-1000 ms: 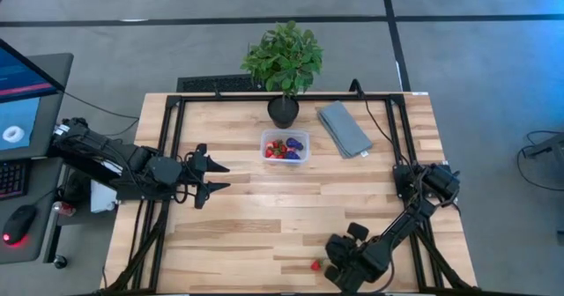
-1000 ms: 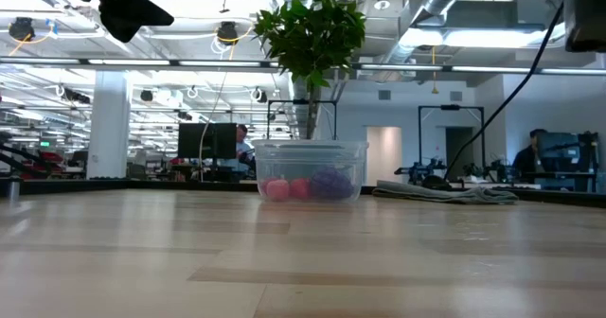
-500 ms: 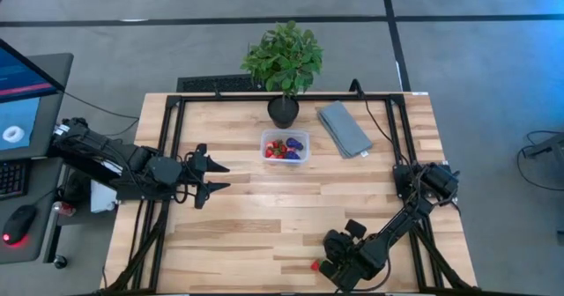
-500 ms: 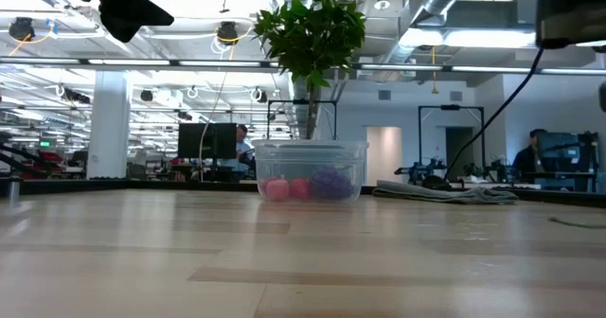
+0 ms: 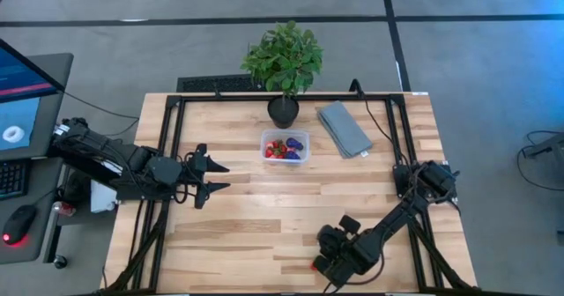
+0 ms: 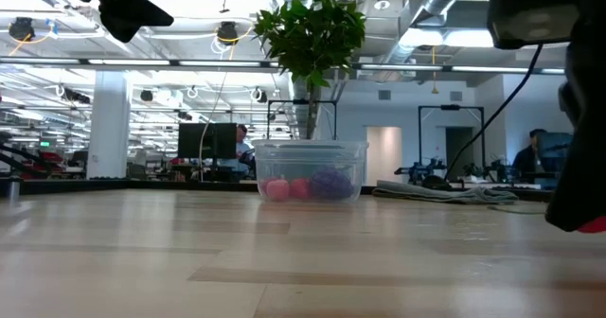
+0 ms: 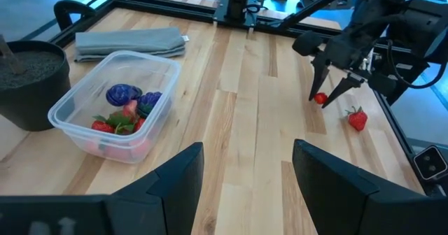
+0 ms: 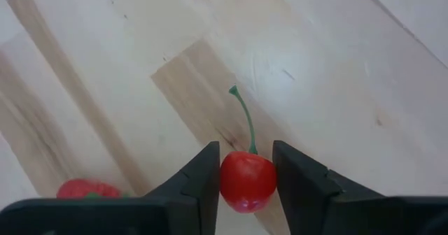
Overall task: Pick and placing Produce into tupperware
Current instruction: Put the cherry into the transparent bin
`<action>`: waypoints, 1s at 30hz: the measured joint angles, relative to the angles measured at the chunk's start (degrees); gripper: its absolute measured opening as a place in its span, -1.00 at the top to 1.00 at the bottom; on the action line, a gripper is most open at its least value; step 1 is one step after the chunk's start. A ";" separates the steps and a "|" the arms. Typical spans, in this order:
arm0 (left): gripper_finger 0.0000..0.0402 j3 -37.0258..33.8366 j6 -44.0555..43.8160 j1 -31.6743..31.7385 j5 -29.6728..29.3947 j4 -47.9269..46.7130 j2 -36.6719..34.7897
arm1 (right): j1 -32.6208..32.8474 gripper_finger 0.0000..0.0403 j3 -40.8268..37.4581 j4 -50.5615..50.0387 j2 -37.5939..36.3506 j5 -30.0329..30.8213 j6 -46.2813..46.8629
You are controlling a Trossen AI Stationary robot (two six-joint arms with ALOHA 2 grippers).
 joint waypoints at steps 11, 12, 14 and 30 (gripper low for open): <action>-0.05 0.00 0.70 0.01 0.07 -0.04 -0.01 | -0.68 0.19 0.00 0.17 -0.04 0.39 -0.32; -0.05 0.00 0.70 -0.01 0.07 -0.04 -0.01 | -0.68 0.20 0.00 0.21 -0.04 0.45 -0.33; -0.05 0.00 0.70 -0.02 0.08 -0.04 -0.01 | -0.68 0.23 0.00 0.48 -0.04 1.22 -0.29; -0.05 0.00 0.72 0.01 0.22 -0.02 0.01 | -0.68 0.28 0.02 1.29 -0.32 2.66 0.17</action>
